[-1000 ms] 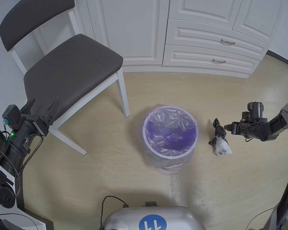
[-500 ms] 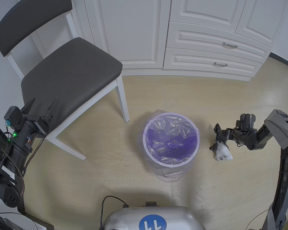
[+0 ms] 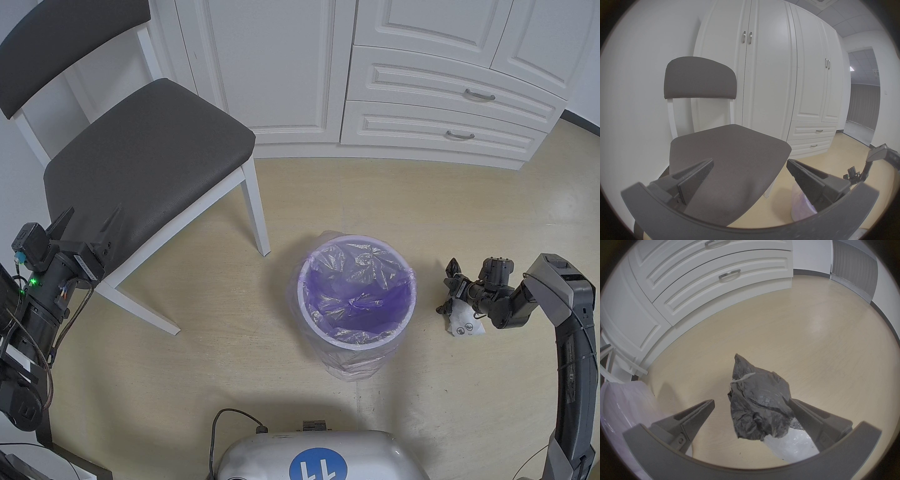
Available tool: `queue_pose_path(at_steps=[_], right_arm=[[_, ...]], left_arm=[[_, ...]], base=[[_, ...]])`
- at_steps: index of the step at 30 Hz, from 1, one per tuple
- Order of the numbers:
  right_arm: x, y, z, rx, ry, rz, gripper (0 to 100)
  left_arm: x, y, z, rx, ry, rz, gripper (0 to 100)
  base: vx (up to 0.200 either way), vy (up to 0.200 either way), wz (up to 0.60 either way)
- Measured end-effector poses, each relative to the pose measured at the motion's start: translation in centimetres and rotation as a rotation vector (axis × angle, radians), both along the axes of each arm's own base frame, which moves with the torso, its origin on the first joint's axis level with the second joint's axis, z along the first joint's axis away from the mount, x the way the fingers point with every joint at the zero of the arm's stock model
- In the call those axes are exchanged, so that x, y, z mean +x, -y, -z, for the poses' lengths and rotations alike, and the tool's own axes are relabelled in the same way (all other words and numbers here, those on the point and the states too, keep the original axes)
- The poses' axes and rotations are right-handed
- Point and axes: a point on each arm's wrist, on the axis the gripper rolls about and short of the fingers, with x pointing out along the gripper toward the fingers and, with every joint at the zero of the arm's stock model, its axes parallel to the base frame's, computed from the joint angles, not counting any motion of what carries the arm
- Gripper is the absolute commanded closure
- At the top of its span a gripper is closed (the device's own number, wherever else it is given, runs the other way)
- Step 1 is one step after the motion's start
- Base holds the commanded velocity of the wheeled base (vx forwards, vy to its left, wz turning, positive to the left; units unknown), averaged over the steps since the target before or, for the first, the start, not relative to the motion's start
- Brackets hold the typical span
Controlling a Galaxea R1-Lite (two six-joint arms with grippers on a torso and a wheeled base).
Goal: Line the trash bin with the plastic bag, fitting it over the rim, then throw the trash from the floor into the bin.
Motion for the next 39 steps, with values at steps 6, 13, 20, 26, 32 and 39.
queue_pose_path(at_steps=[6,13,20,26,32,39], right_arm=[[0.5,0.2,1.4,-0.002,0.022,0.003,100],[-0.1,0.3,2.1,-0.012,-0.009,0.001,100],[-1.8,-0.1,-1.5,-0.083,-0.014,-0.033,100],[-5.1,-2.1,-8.5,-0.128,0.025,-0.082,100],[-9.9,-8.3,-15.4,-0.156,0.142,-0.177,100],[-15.8,-15.1,-20.7,-0.124,0.385,-0.289,100]], left_arm=[[0.0,0.0,0.1,0.001,-0.004,-0.001,0],[0.0,0.0,0.1,0.001,-0.004,-0.002,0],[0.0,0.0,0.1,0.002,-0.004,-0.002,0],[-0.1,-0.1,-0.1,0.019,0.01,-0.007,0],[-0.4,-0.1,-0.5,0.08,0.033,-0.03,0],[-0.6,-0.3,-0.7,0.115,0.05,-0.053,0]], base=[[0.0,0.0,0.0],[0.0,0.0,0.0],[0.0,0.0,0.0],[0.0,0.0,0.0],[0.0,0.0,0.0],[0.0,0.0,0.0]])
